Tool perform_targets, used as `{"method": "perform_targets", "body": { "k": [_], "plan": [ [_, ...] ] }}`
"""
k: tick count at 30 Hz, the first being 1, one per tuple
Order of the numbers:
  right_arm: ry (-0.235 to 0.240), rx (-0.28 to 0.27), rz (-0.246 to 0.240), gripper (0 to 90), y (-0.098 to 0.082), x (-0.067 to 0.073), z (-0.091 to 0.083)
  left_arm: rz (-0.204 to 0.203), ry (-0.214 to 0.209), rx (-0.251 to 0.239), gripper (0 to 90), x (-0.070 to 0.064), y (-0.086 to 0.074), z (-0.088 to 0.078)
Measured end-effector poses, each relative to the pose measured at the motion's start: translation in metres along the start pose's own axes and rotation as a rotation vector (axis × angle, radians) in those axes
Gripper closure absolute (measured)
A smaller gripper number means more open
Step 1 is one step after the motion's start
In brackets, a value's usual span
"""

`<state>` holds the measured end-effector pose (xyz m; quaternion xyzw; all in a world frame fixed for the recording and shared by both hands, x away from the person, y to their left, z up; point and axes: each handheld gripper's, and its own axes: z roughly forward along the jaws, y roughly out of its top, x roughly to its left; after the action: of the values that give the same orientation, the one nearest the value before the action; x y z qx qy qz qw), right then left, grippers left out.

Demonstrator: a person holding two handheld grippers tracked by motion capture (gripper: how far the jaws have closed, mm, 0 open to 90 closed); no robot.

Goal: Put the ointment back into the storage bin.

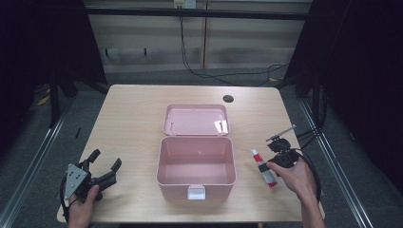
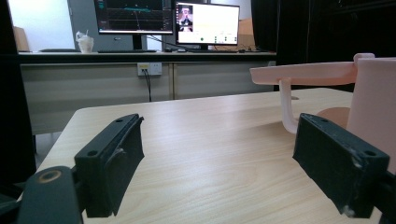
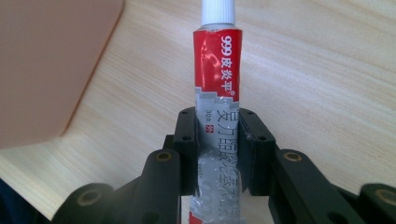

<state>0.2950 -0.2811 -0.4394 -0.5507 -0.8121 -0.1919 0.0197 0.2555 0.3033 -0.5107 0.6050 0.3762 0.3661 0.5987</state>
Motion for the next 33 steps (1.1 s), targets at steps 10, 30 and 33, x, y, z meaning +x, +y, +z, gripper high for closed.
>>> {"method": "perform_targets", "body": {
  "k": [10, 30, 33],
  "plan": [
    [0.019, -0.036, 0.003, 71.5, -0.003, -0.001, -0.008, 0.0, 0.0, 0.0, 15.7, 0.0, 0.0, 0.0],
    [0.068, -0.166, -0.041, 71.5, -0.003, 0.015, -0.032, -0.001, -0.003, 0.0, 15.7, 0.0, 0.0, 0.0],
    [0.063, -0.179, -0.038, 71.5, -0.003, 0.017, -0.035, 0.006, -0.002, 0.001, 15.7, 0.001, 0.0, 0.0]
  ]
}}
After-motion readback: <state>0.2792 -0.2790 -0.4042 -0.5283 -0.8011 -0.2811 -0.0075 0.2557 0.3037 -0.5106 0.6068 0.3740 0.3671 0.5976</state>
